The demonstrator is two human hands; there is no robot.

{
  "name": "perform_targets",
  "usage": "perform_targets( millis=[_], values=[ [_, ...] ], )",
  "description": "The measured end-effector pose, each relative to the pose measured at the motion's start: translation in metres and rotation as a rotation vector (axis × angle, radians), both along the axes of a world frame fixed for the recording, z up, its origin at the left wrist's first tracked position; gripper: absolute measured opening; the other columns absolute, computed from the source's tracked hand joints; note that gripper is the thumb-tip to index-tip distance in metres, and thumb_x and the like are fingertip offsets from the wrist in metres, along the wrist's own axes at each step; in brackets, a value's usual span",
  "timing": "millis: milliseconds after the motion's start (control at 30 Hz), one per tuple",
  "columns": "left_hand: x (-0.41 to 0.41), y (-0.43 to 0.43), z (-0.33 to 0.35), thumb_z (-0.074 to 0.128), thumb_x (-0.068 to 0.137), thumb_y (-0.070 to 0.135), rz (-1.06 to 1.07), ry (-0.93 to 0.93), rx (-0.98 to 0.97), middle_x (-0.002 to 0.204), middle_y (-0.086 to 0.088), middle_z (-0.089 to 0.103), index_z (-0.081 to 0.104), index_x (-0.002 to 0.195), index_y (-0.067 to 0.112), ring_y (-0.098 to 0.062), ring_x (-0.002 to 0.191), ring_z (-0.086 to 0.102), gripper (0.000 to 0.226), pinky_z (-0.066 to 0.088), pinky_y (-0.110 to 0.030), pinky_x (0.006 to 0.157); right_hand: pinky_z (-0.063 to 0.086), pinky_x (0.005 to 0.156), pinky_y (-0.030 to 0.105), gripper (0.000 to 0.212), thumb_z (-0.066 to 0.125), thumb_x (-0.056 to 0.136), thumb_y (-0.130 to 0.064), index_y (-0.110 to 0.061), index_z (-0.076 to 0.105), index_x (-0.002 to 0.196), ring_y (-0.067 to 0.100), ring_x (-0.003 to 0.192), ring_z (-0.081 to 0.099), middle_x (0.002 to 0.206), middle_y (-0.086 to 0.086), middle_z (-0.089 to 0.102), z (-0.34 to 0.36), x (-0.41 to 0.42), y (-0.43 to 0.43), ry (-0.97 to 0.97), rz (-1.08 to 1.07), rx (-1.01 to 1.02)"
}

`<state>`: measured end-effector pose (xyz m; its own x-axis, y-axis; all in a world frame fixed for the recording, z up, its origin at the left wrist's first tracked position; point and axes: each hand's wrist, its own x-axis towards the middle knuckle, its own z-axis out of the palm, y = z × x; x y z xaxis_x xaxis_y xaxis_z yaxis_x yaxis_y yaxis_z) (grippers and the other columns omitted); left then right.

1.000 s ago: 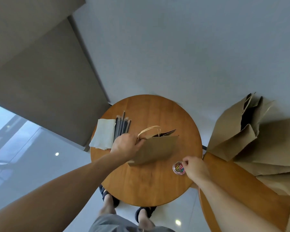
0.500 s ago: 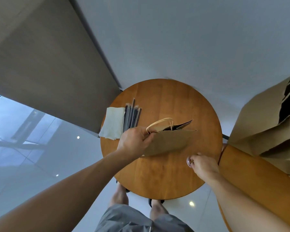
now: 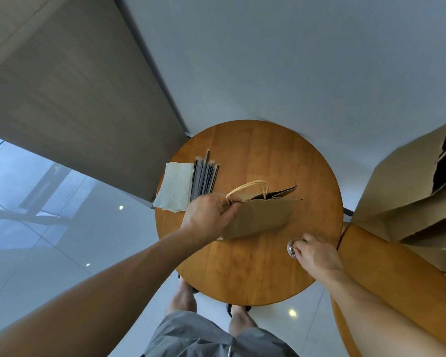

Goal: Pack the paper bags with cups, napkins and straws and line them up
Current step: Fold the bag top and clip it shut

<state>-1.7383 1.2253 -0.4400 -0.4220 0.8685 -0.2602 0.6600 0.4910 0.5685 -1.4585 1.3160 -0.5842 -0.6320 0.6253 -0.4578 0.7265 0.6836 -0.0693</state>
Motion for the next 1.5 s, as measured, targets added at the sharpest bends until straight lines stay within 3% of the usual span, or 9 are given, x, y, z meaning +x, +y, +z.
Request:
perform_targets(
  millis=[200, 433, 600, 833, 933, 1100, 1267, 1400, 1500],
  values=[
    [-0.002, -0.003, 0.0, 0.059, 0.095, 0.042, -0.002, 0.009, 0.023, 0.065, 0.022, 0.058, 0.075, 0.094, 0.03, 0.001, 0.064, 0.057, 0.02, 0.048, -0.019, 0.056, 0.055, 0.071, 0.025, 0.025, 0.048, 0.101, -0.031, -0.021, 0.067, 0.112, 0.013, 0.089, 0.064, 0.109, -0.004, 0.065, 0.004, 0.006, -0.004, 0.08, -0.103, -0.026],
    [-0.004, -0.007, -0.002, 0.057, 0.096, 0.043, -0.018, 0.014, 0.005, 0.074, 0.012, 0.068, 0.075, 0.095, 0.028, -0.003, 0.066, 0.06, 0.024, 0.056, -0.029, 0.06, 0.054, 0.082, 0.028, 0.033, 0.049, 0.098, -0.021, -0.02, 0.062, 0.129, 0.02, 0.103, 0.064, 0.122, 0.002, 0.064, 0.003, 0.003, -0.007, 0.154, -0.285, -0.103],
    [-0.004, -0.004, -0.001, 0.056, 0.097, 0.045, -0.015, -0.001, -0.01, 0.079, 0.011, 0.071, 0.076, 0.098, 0.027, -0.005, 0.07, 0.062, 0.027, 0.059, -0.034, 0.066, 0.054, 0.079, 0.027, 0.022, 0.056, 0.097, -0.017, -0.014, 0.067, 0.116, 0.021, 0.101, 0.063, 0.119, 0.006, 0.064, 0.015, 0.002, -0.009, 0.314, -0.504, -0.198],
    [-0.009, 0.008, 0.01, 0.051, 0.097, 0.049, -0.068, 0.063, -0.16, 0.073, 0.004, 0.066, 0.071, 0.089, 0.021, -0.01, 0.064, 0.06, 0.035, 0.055, -0.03, 0.059, 0.041, 0.086, 0.006, 0.027, 0.05, 0.102, -0.023, -0.037, 0.057, 0.125, -0.004, 0.108, 0.054, 0.118, -0.024, 0.054, 0.083, -0.039, -0.012, 0.645, -0.526, -0.394],
    [-0.013, 0.01, 0.017, 0.05, 0.098, 0.049, -0.074, 0.081, -0.199, 0.074, -0.001, 0.066, 0.068, 0.086, 0.019, -0.017, 0.069, 0.063, 0.037, 0.057, -0.034, 0.062, 0.047, 0.074, 0.008, 0.028, 0.051, 0.101, -0.021, -0.047, 0.06, 0.106, -0.005, 0.09, 0.06, 0.093, -0.028, 0.062, 0.12, -0.06, -0.013, 0.809, -0.513, -0.47],
    [-0.014, 0.01, 0.022, 0.05, 0.097, 0.046, -0.085, 0.082, -0.229, 0.073, 0.001, 0.062, 0.062, 0.08, 0.02, -0.02, 0.073, 0.062, 0.034, 0.049, -0.032, 0.058, 0.051, 0.062, 0.018, 0.015, 0.064, 0.094, -0.016, -0.03, 0.067, 0.1, 0.008, 0.066, 0.063, 0.077, -0.008, 0.069, 0.168, -0.09, -0.017, 1.017, -0.628, -0.611],
    [-0.017, 0.012, 0.02, 0.052, 0.097, 0.044, -0.086, 0.063, -0.229, 0.069, 0.008, 0.054, 0.058, 0.081, 0.028, -0.017, 0.074, 0.06, 0.024, 0.04, -0.027, 0.054, 0.052, 0.06, 0.025, 0.016, 0.07, 0.087, 0.0, -0.008, 0.07, 0.101, 0.017, 0.064, 0.061, 0.074, 0.007, 0.067, 0.2, -0.112, -0.018, 1.185, -0.699, -0.83],
    [-0.018, 0.011, 0.019, 0.053, 0.097, 0.042, -0.086, 0.032, -0.223, 0.081, 0.003, 0.064, 0.067, 0.091, 0.025, -0.018, 0.082, 0.064, 0.022, 0.053, -0.033, 0.068, 0.052, 0.056, 0.024, 0.014, 0.069, 0.086, 0.004, -0.003, 0.067, 0.098, 0.015, 0.06, 0.06, 0.07, 0.004, 0.067, 0.202, -0.116, -0.016, 1.122, -0.65, -0.794],
    [-0.019, 0.01, 0.019, 0.053, 0.096, 0.043, -0.099, 0.049, -0.221, 0.073, 0.006, 0.059, 0.064, 0.084, 0.025, -0.018, 0.078, 0.062, 0.024, 0.048, -0.03, 0.063, 0.052, 0.061, 0.021, 0.014, 0.071, 0.087, -0.004, -0.015, 0.069, 0.095, 0.009, 0.063, 0.062, 0.07, -0.002, 0.069, 0.185, -0.101, -0.014, 0.926, -0.527, -0.675]
  ],
)
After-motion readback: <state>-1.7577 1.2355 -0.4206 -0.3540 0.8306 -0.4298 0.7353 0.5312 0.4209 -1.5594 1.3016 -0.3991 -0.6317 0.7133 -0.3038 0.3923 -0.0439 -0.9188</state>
